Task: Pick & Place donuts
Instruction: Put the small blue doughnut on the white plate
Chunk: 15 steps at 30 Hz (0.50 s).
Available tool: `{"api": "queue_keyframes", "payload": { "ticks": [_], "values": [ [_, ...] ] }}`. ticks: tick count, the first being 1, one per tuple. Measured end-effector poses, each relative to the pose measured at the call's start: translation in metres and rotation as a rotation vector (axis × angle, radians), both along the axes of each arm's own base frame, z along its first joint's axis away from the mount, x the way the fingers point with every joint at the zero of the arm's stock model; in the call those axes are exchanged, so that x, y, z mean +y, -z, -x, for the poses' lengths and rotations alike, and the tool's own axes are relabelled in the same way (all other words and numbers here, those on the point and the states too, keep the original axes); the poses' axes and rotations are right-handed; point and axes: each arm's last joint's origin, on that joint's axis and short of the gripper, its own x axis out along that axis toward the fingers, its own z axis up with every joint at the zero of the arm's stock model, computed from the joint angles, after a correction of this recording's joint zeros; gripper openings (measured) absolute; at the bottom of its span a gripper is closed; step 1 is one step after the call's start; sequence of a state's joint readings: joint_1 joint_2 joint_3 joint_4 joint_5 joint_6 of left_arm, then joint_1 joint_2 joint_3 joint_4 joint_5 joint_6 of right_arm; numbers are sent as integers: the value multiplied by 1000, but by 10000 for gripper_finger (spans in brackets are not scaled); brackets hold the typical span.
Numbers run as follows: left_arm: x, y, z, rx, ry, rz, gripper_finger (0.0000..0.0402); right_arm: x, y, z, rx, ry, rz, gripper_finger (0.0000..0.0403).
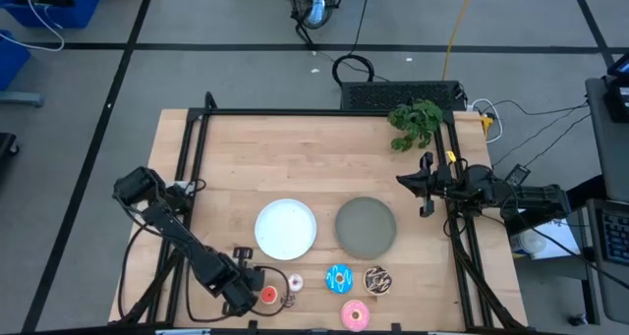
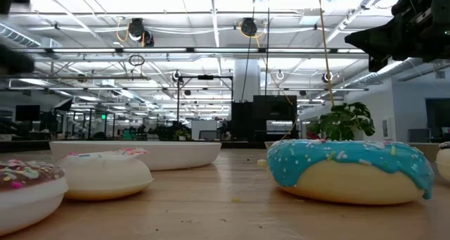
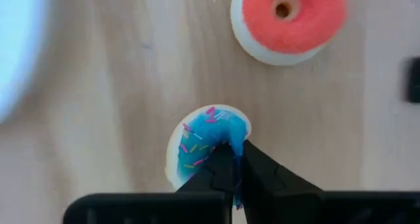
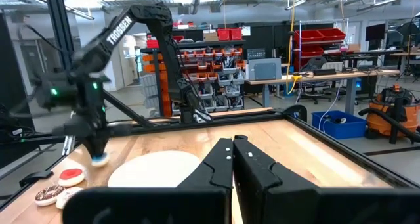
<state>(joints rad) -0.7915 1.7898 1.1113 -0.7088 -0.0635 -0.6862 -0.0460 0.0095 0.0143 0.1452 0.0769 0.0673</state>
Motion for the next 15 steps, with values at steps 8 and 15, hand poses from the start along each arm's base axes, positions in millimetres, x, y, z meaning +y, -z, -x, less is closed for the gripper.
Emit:
{"api": "queue_keyframes", "payload": {
  "ticks": [8,15],
  "values": [
    [8,-69,-34,-75,87,-118,15,0,0,0,0,0,0,0],
    [58,-97,-73,-109,164,-235,20,0,0,0,-5,0,0,0]
  ]
}}
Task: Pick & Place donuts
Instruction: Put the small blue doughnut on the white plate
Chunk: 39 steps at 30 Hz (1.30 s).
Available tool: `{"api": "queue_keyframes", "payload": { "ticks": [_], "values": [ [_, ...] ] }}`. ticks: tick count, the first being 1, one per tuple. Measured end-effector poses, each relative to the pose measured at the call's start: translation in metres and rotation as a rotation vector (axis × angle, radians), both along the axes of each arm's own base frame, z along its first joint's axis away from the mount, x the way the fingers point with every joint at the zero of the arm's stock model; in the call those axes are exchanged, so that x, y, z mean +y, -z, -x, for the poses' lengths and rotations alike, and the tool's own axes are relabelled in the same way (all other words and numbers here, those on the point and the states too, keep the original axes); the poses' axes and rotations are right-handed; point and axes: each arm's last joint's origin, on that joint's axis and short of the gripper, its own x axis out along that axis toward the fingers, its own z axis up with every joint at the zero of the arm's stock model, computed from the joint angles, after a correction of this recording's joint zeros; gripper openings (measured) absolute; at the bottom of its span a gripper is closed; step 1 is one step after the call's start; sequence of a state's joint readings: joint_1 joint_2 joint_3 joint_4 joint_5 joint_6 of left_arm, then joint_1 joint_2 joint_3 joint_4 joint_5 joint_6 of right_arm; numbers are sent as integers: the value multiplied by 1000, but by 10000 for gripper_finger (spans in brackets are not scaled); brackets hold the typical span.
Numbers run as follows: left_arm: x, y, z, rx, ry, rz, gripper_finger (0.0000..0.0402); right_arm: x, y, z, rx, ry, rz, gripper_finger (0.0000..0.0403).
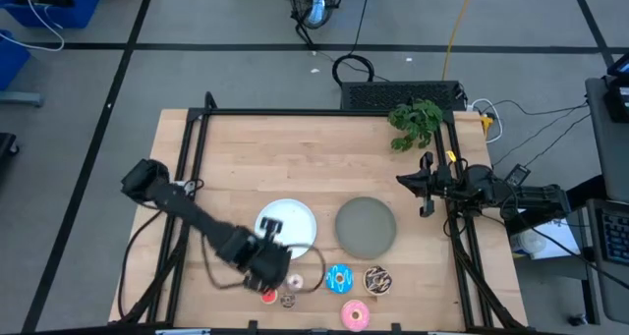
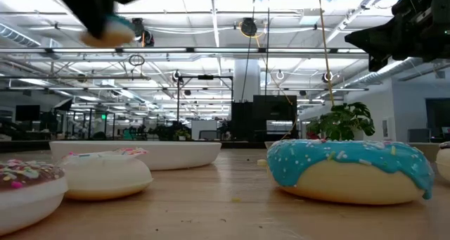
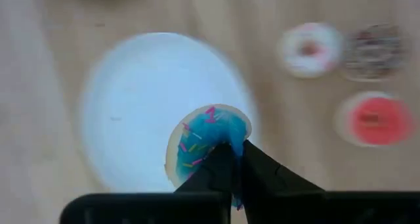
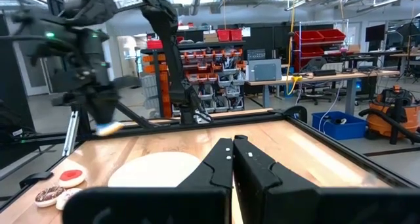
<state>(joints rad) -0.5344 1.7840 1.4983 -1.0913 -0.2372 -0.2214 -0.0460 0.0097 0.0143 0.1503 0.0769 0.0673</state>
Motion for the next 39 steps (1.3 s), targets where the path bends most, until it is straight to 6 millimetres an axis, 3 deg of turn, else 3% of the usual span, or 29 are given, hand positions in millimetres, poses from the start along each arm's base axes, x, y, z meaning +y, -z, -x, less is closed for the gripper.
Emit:
{"api": "queue_keyframes", "payload": {
  "ticks": [3,7,14,22,31,34,39],
  "values": [
    [33,6,-14,21,-11,-55,27,0,0,0,-2,0,0,0],
    [75,30,-26,46,-36,-51,14,0,0,0,-2,0,0,0],
    [119,71,-31,32,-51,90,16,0,1,0,5,0,0,0],
    [130,99,-19,62,-78,108,39,0,1,0,5,0,0,0],
    [125,104,-17,52,-46,106,45,0,1,0,5,0,0,0],
    [122,104,-17,53,-34,113,71,0,0,0,5,0,0,0],
    [120,103,-16,42,-30,47,149,0,0,0,5,0,0,0]
  ]
}}
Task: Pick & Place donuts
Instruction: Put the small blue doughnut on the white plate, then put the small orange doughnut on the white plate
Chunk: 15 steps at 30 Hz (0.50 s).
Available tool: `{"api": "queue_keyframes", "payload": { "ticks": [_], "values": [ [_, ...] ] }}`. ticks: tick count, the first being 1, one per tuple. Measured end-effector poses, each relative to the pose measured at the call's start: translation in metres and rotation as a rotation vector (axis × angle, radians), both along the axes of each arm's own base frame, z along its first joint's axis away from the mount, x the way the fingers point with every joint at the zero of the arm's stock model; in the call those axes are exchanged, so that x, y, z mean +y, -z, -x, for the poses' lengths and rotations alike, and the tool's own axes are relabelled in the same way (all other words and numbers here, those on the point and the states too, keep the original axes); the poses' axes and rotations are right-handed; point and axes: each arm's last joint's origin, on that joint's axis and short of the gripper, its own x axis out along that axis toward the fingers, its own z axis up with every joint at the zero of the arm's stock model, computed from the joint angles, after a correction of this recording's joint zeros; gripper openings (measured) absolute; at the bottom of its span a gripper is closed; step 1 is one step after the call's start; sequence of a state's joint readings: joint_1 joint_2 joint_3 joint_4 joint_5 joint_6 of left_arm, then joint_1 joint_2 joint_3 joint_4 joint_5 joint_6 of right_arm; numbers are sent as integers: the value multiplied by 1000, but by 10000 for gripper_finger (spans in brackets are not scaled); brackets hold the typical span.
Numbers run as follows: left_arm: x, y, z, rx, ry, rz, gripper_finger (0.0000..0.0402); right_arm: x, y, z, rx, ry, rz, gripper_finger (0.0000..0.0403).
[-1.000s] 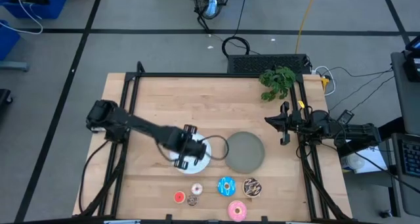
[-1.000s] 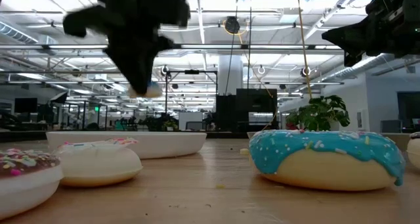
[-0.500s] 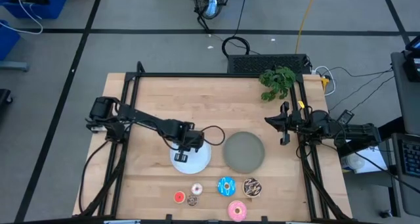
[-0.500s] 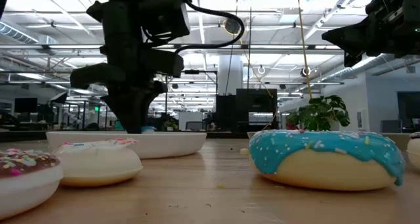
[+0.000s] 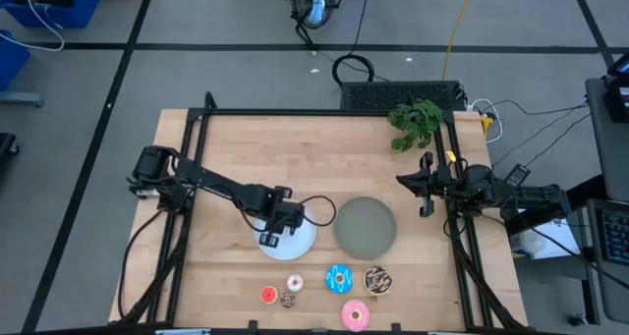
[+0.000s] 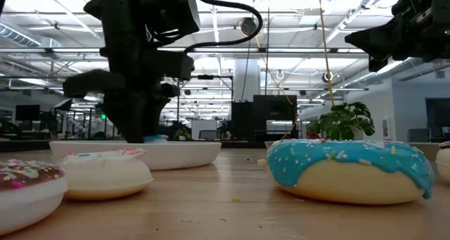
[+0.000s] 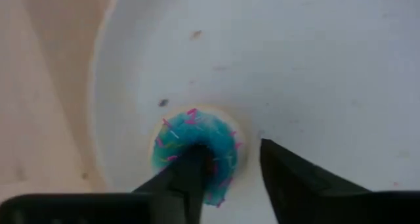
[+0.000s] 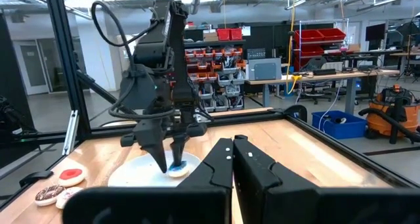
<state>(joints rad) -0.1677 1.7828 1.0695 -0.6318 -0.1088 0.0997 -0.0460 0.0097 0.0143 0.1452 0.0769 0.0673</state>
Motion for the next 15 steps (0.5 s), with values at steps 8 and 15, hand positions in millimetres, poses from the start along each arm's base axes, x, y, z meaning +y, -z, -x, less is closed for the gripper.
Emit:
{"api": "queue_keyframes", "payload": {
  "ticks": [8,15],
  "values": [
    [-1,-12,-7,-26,-35,-7,236,0,0,0,0,0,0,0],
    [-11,-34,-15,-40,-9,-17,250,0,0,0,0,0,0,0]
  ]
}}
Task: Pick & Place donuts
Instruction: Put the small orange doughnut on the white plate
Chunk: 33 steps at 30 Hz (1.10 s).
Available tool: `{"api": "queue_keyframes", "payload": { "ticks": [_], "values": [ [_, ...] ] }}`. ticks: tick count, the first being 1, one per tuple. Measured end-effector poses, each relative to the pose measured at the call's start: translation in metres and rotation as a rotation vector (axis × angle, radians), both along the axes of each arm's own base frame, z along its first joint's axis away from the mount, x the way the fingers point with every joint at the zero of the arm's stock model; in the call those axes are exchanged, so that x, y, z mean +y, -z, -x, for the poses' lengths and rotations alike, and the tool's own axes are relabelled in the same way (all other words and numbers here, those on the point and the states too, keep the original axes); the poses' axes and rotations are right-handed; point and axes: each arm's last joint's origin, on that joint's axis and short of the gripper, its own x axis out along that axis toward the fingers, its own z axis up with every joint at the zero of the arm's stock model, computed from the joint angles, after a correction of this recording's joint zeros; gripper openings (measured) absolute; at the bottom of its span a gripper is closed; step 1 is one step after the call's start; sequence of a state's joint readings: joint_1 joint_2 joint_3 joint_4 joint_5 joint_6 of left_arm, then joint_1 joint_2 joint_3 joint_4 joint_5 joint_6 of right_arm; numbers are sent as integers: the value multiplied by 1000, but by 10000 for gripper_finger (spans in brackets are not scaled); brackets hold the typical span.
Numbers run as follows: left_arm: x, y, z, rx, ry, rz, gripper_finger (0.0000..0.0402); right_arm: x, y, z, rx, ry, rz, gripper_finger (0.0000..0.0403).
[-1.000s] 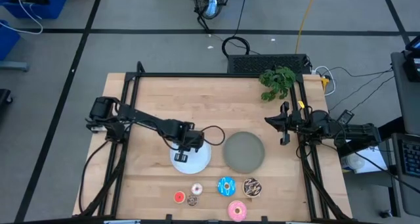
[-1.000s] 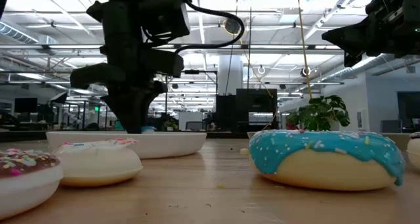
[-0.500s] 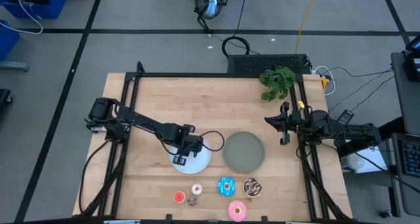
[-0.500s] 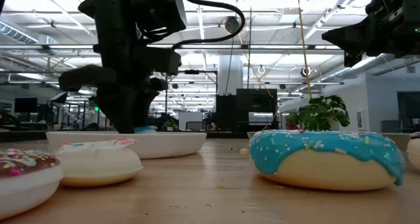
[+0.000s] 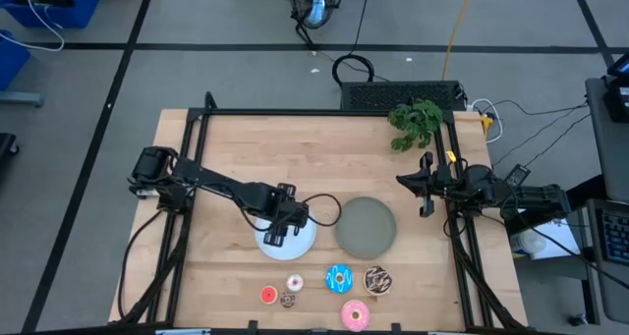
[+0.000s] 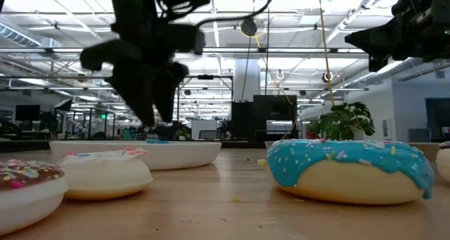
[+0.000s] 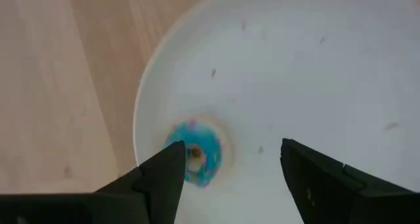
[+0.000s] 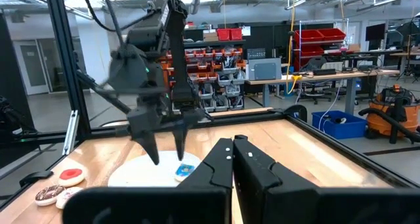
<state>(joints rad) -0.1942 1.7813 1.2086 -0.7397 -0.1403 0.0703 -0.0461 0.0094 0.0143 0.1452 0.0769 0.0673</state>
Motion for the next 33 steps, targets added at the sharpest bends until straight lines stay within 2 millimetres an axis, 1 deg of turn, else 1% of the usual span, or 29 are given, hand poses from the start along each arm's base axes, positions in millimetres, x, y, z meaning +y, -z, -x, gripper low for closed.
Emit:
{"api": "queue_keyframes", "payload": {
  "ticks": [4,7,10,14,19,23,24,26,29,33],
  "values": [
    [-13,-23,-8,-56,-30,-19,250,0,0,0,0,0,0,0],
    [-27,-42,-11,-87,-17,0,242,0,0,0,1,0,0,0],
    [-45,-60,-10,-107,6,16,218,0,0,0,1,0,1,0],
    [-70,-78,-6,-155,-5,31,167,0,0,0,2,1,7,0],
    [-101,-82,10,-137,29,50,87,0,0,0,2,1,7,0],
    [-118,-80,25,-88,-25,77,21,0,0,0,1,1,7,0],
    [-121,-80,27,-88,-42,78,11,0,0,0,1,1,7,0],
    [-127,-80,31,-90,-61,87,8,0,0,0,1,1,7,0],
    [-136,-80,37,-89,-44,92,10,0,0,0,1,1,7,0],
    [-141,-80,40,-88,-78,115,5,0,0,0,1,2,7,0]
  ]
}}
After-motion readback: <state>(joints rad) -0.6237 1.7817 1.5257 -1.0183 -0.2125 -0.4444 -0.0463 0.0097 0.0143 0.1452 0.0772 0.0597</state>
